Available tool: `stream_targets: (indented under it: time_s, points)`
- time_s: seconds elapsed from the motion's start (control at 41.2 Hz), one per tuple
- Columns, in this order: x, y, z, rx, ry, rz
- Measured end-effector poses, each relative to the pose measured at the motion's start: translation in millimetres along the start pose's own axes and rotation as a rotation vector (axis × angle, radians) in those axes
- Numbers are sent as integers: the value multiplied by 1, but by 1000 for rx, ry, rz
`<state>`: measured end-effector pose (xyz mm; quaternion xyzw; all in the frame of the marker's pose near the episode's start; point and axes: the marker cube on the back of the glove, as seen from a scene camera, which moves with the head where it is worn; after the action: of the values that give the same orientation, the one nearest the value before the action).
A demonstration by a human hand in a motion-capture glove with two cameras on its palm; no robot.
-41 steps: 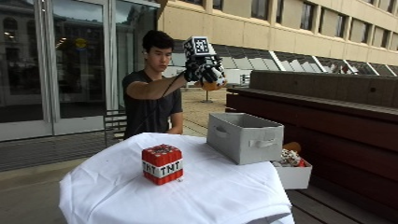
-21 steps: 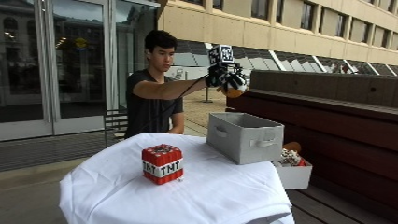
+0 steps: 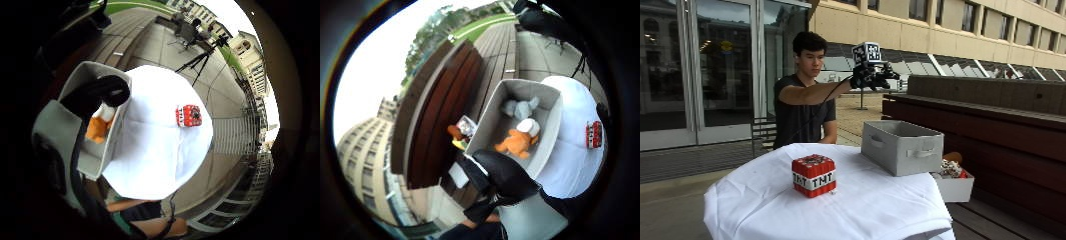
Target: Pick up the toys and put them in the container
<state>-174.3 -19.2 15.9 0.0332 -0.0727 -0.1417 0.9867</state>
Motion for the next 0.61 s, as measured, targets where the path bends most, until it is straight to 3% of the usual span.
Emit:
stream_targets:
  time_s: [0.073,0.267,0.607]
  points:
    - [32,2,-5,10,15,-22]
    - [142,-8,4,8,69,110]
    - [292,-19,77,-91,98,214]
